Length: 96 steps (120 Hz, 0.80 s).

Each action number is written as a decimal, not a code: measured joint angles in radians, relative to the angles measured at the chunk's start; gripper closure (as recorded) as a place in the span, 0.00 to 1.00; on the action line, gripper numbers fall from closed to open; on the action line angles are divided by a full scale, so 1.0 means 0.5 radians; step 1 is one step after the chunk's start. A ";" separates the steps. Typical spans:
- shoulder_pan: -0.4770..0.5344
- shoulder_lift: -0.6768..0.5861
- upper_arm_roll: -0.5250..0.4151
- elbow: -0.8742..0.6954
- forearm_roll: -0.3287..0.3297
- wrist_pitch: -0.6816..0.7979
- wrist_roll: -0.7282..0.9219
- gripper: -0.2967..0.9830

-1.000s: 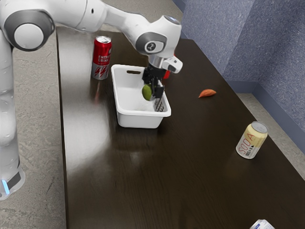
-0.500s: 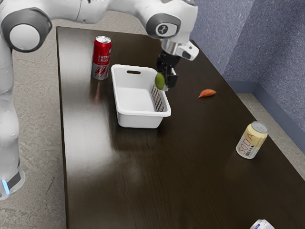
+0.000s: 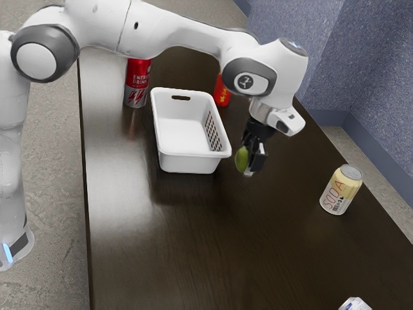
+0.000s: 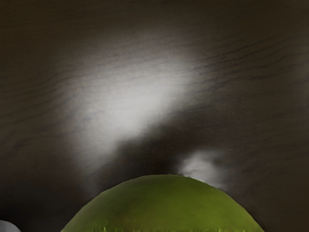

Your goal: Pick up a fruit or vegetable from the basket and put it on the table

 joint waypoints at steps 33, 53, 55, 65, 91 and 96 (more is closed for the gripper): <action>0.028 0.194 -0.062 0.169 0.046 0.006 -0.037 0.52; -0.016 0.278 -0.069 0.252 0.070 0.014 -0.053 0.52; -0.024 0.290 -0.069 0.264 0.073 0.015 -0.055 0.51; -0.050 0.319 -0.069 0.291 0.084 0.018 -0.061 0.52; -0.072 0.343 -0.065 0.298 0.099 0.020 -0.066 0.32; -0.072 0.344 -0.065 0.298 0.098 0.020 -0.067 0.29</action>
